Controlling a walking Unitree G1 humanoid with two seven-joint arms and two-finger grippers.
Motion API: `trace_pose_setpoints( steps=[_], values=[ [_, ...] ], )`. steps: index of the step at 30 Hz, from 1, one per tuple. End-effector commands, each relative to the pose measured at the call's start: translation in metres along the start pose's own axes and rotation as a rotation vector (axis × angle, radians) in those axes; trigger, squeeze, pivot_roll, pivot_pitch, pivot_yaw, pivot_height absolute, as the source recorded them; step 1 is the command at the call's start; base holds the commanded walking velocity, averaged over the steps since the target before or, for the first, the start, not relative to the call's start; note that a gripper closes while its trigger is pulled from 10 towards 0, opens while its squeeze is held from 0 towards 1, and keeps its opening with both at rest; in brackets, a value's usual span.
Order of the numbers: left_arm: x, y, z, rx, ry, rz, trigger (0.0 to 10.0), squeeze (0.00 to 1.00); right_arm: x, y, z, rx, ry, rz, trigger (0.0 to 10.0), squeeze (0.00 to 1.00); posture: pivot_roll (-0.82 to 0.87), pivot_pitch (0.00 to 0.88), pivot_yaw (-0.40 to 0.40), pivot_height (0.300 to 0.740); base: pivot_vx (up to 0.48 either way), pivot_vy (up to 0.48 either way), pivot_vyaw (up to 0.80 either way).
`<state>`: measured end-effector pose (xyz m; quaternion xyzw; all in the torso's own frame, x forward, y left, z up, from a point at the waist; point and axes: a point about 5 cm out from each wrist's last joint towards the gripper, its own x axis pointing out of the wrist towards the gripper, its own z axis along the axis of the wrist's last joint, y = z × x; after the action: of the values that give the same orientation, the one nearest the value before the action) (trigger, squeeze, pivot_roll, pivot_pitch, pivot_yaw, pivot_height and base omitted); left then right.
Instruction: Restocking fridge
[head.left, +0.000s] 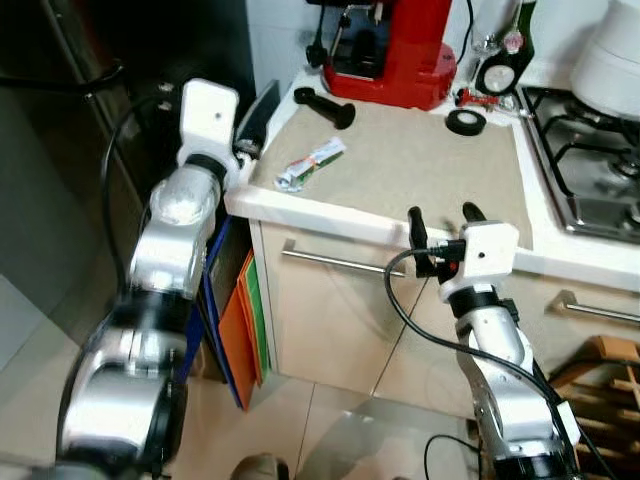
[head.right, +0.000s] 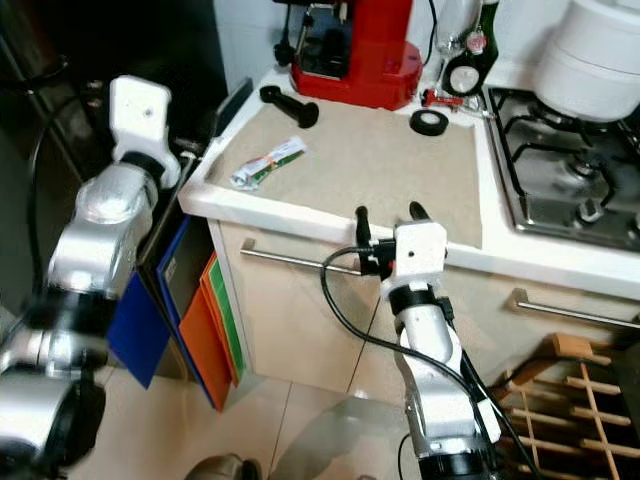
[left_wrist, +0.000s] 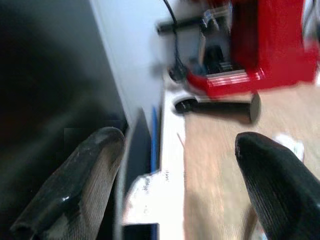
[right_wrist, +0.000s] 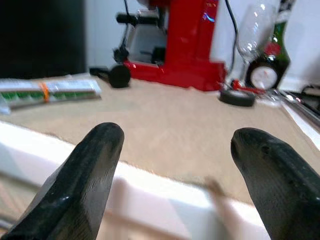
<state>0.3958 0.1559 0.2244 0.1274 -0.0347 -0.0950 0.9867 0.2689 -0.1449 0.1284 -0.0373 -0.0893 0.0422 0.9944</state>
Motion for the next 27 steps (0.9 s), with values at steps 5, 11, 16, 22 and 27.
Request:
trace_pose_setpoints(
  steps=[5,11,16,22,27],
  values=[
    [0.017,-0.015,0.004,0.029,0.076,-0.08,10.0,0.0,-0.007,-0.01,0.001,-0.015,0.015,-0.024,10.0,0.0,0.04,0.097,-0.011,0.74,0.0,0.0,0.0],
    [0.033,-0.026,0.025,0.022,0.065,-0.116,10.0,0.0,-0.016,-0.012,-0.002,-0.036,0.053,-0.011,10.0,0.0,0.0,0.125,-0.032,0.74,0.0,0.0,0.0],
    [0.037,-0.029,0.035,0.016,0.051,-0.119,10.0,0.0,-0.022,-0.016,-0.003,-0.051,0.074,-0.005,10.0,0.0,-0.01,0.13,-0.042,0.74,0.0,0.0,0.0],
    [0.038,-0.03,0.028,0.035,0.117,-0.117,10.0,0.0,-0.022,-0.015,-0.005,-0.051,0.086,0.002,10.0,0.0,-0.01,0.131,-0.045,0.74,0.0,0.0,0.0],
    [0.036,-0.029,0.016,0.061,0.185,-0.138,10.0,0.0,-0.02,-0.014,-0.007,-0.046,0.096,0.007,10.0,0.0,0.0,0.126,-0.048,0.74,0.0,0.0,0.0]
  ],
)
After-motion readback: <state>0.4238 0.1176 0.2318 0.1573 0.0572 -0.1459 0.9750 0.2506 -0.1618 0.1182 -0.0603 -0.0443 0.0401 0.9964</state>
